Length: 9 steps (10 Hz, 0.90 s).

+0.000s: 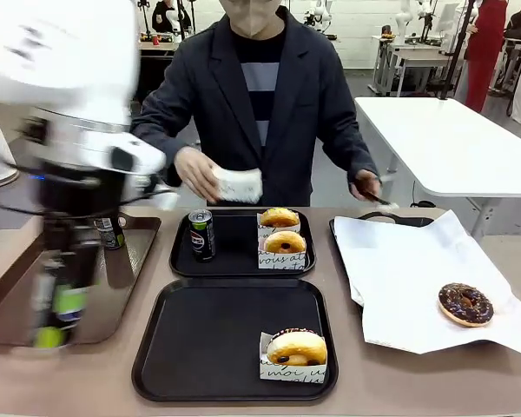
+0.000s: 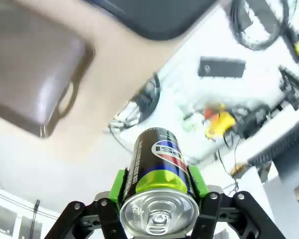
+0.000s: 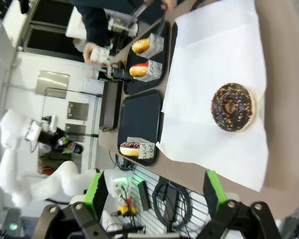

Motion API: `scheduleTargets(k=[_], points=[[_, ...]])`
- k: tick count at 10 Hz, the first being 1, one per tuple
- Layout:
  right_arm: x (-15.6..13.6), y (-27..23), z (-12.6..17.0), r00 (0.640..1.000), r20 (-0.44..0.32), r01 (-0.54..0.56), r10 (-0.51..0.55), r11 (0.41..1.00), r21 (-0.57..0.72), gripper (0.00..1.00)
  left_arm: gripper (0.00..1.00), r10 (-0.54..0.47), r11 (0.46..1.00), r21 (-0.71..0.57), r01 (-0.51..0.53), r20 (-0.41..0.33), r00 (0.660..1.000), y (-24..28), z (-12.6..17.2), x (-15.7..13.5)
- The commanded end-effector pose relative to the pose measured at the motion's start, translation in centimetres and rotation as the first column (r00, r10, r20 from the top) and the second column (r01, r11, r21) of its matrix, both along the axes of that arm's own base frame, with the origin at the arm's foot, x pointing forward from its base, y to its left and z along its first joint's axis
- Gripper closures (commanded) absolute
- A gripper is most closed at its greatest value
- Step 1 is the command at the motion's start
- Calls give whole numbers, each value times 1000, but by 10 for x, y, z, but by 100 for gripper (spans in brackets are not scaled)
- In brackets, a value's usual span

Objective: Set up donuts and drinks on trays.
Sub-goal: Pick up one Pepsi coke from the Handle tray and place it on the Flat Tray without a Pepsi coke.

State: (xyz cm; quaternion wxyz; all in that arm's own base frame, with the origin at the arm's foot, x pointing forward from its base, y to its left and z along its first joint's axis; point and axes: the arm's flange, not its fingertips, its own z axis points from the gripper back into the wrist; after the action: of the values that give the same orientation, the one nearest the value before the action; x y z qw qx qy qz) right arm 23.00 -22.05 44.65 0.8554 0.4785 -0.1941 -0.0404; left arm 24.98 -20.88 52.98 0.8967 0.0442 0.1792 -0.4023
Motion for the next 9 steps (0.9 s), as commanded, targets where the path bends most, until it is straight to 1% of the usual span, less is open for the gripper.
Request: scheduleTargets(k=[1,2,3,4,5,9], points=[[1,0,0,1000,28,-2,2,1000,15,0,41,-3,1000,-19,4,68,998,33,15,-17],[1,0,0,1000,28,-2,2,1000,15,0,41,19,999,-42,-16,69,997,36,12,-16],[1,0,0,1000,28,-2,2,1000,15,0,41,35,998,-47,-31,91,995,34,11,-13],[1,0,0,1000,28,-2,2,1000,15,0,41,94,993,-78,-86,111,989,35,15,-7],[1,0,0,1000,28,-2,2,1000,15,0,41,26,999,-37,-24,59,998,43,25,-27],[1,0,0,1000,28,-2,2,1000,15,0,41,26,999,-37,-24,59,998,43,25,-27]])
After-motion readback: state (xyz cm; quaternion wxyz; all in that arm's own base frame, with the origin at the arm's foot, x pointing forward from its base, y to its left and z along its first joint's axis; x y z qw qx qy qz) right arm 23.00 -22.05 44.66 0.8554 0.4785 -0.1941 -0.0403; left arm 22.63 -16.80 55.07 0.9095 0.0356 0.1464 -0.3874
